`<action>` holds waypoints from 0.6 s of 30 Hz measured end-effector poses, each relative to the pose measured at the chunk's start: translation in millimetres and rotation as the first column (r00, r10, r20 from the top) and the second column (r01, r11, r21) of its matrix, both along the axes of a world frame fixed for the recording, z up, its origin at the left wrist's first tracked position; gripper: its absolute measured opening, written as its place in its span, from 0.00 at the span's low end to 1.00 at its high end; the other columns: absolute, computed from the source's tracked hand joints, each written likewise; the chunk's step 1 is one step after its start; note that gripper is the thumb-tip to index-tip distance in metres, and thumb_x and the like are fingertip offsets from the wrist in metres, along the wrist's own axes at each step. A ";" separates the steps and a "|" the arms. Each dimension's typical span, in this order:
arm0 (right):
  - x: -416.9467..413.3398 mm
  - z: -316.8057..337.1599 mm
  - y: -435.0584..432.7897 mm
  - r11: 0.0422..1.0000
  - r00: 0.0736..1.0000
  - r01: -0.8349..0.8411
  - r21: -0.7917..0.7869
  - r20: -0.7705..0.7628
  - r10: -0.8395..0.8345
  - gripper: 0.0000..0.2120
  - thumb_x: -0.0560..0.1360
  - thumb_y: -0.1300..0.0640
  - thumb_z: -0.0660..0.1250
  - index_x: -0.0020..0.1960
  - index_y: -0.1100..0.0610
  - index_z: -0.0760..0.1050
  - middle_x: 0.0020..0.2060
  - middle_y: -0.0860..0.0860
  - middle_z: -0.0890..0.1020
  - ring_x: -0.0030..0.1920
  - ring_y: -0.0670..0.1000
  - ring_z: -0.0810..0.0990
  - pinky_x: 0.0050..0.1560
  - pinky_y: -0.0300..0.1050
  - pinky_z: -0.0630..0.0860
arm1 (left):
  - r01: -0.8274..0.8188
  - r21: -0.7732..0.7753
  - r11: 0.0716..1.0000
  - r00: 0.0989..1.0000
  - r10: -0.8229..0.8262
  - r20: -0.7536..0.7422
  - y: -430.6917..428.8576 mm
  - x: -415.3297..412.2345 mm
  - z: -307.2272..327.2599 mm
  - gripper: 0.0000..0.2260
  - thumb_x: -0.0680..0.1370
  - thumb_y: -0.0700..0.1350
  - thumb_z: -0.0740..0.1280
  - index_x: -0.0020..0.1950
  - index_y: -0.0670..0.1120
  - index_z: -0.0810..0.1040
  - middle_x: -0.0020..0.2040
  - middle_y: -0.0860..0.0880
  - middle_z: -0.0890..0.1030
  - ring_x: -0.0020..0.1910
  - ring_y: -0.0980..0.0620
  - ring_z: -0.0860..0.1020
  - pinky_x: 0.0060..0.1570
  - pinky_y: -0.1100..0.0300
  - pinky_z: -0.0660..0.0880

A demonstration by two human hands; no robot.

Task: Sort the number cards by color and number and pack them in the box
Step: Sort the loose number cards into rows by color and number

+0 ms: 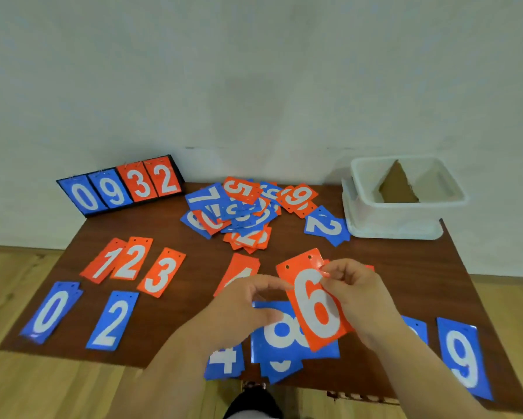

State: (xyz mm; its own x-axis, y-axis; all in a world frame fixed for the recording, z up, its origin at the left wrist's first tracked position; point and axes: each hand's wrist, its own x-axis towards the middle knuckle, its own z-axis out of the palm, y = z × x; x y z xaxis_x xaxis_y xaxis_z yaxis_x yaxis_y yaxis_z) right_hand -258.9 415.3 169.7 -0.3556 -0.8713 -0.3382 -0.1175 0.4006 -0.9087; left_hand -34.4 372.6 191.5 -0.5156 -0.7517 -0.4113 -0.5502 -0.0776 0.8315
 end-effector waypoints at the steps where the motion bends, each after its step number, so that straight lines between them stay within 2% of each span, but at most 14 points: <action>1: 2.0 4.3 8.4 1.000 1.000 -0.013 -0.024 0.005 0.013 0.08 0.76 0.63 0.72 0.45 0.50 0.83 0.42 0.54 0.85 0.41 0.56 0.84 0.47 0.59 0.82 | 0.018 -0.012 1.000 1.000 -0.018 0.003 8.7 -3.9 1.2 0.19 0.78 0.41 0.74 0.61 0.64 0.80 0.55 0.72 0.79 0.54 0.73 0.75 0.51 0.74 0.74; 3: 3.9 12.3 20.8 0.996 0.998 -0.066 -0.064 0.012 0.067 0.07 0.76 0.63 0.73 0.46 0.50 0.82 0.43 0.57 0.84 0.40 0.57 0.82 0.44 0.55 0.81 | 0.026 -0.042 0.999 0.999 -0.027 -0.019 20.3 -10.6 1.8 0.21 0.78 0.41 0.74 0.64 0.64 0.80 0.59 0.67 0.79 0.57 0.68 0.76 0.58 0.68 0.75; 5: 3.2 17.0 28.5 0.988 0.989 -0.143 -0.057 0.019 0.144 0.07 0.76 0.60 0.74 0.48 0.49 0.80 0.44 0.54 0.84 0.41 0.51 0.84 0.45 0.51 0.82 | -0.022 -0.085 0.996 0.999 0.018 -0.049 26.4 -14.0 3.2 0.21 0.77 0.41 0.74 0.65 0.63 0.80 0.61 0.65 0.79 0.60 0.66 0.76 0.60 0.68 0.75; 7: 0.5 20.3 35.4 0.976 0.974 -0.216 -0.036 0.058 0.218 0.07 0.77 0.58 0.74 0.50 0.48 0.79 0.48 0.51 0.84 0.44 0.53 0.86 0.48 0.54 0.84 | -0.114 -0.099 0.988 0.990 0.105 -0.092 27.2 -12.1 5.4 0.22 0.77 0.41 0.75 0.64 0.64 0.80 0.62 0.66 0.79 0.61 0.67 0.75 0.58 0.72 0.74; 9: -2.3 19.3 39.6 0.961 0.951 -0.270 -0.056 0.142 0.276 0.07 0.78 0.60 0.73 0.52 0.50 0.79 0.49 0.55 0.85 0.44 0.60 0.85 0.49 0.60 0.83 | -0.173 -0.126 0.977 0.980 0.158 -0.122 24.3 -5.9 3.9 0.23 0.76 0.40 0.75 0.64 0.64 0.80 0.63 0.66 0.79 0.62 0.67 0.76 0.61 0.68 0.74; 11: -0.9 21.4 43.6 0.950 0.931 -0.304 -0.070 0.189 0.312 0.07 0.78 0.63 0.71 0.54 0.55 0.79 0.40 0.48 0.86 0.38 0.51 0.85 0.41 0.47 0.82 | -0.234 -0.128 0.964 0.966 0.215 -0.146 20.1 1.6 2.8 0.22 0.76 0.40 0.75 0.61 0.65 0.81 0.63 0.66 0.79 0.63 0.64 0.76 0.64 0.62 0.75; 12: 0.3 21.5 43.9 0.954 0.937 -0.294 -0.066 0.177 0.301 0.06 0.78 0.63 0.71 0.53 0.55 0.79 0.37 0.47 0.86 0.37 0.49 0.85 0.38 0.43 0.80 | -0.288 -0.117 0.950 0.949 0.266 -0.169 17.6 5.3 2.2 0.20 0.77 0.41 0.75 0.60 0.65 0.81 0.63 0.65 0.79 0.63 0.62 0.77 0.64 0.60 0.76; 14: 4.3 15.5 39.8 0.980 0.969 -0.194 -0.042 0.146 0.198 0.05 0.78 0.62 0.71 0.52 0.53 0.80 0.39 0.51 0.87 0.39 0.53 0.86 0.37 0.47 0.80 | -0.444 -0.097 0.891 0.885 0.419 -0.205 11.5 14.4 -1.3 0.17 0.77 0.42 0.74 0.58 0.64 0.83 0.61 0.61 0.81 0.60 0.59 0.79 0.61 0.56 0.79; 16: 6.4 3.3 32.4 0.999 0.999 -0.031 -0.033 0.031 0.032 0.05 0.77 0.59 0.73 0.49 0.50 0.81 0.40 0.54 0.86 0.37 0.58 0.83 0.36 0.51 0.76 | -0.596 -0.102 0.796 0.794 0.567 -0.217 3.1 30.3 -6.7 0.15 0.78 0.41 0.73 0.56 0.63 0.84 0.59 0.57 0.83 0.56 0.56 0.82 0.55 0.57 0.81; 18: 11.0 -6.5 25.4 0.994 0.989 0.099 -0.043 -0.105 -0.103 0.06 0.76 0.59 0.73 0.47 0.49 0.80 0.42 0.52 0.83 0.39 0.59 0.82 0.37 0.53 0.77 | -0.652 -0.136 0.746 0.756 0.626 -0.192 -5.6 51.0 -12.3 0.16 0.78 0.40 0.72 0.53 0.63 0.83 0.60 0.54 0.82 0.56 0.54 0.81 0.55 0.54 0.82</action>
State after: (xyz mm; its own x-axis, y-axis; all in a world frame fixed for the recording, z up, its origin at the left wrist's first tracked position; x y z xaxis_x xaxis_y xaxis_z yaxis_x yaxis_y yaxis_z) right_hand -248.0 440.7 163.2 -0.4749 -0.8404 -0.2614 -0.1752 0.3813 -0.9077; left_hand 16.6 366.9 179.1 0.0762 -0.9771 -0.1988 -0.3170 -0.2127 0.9243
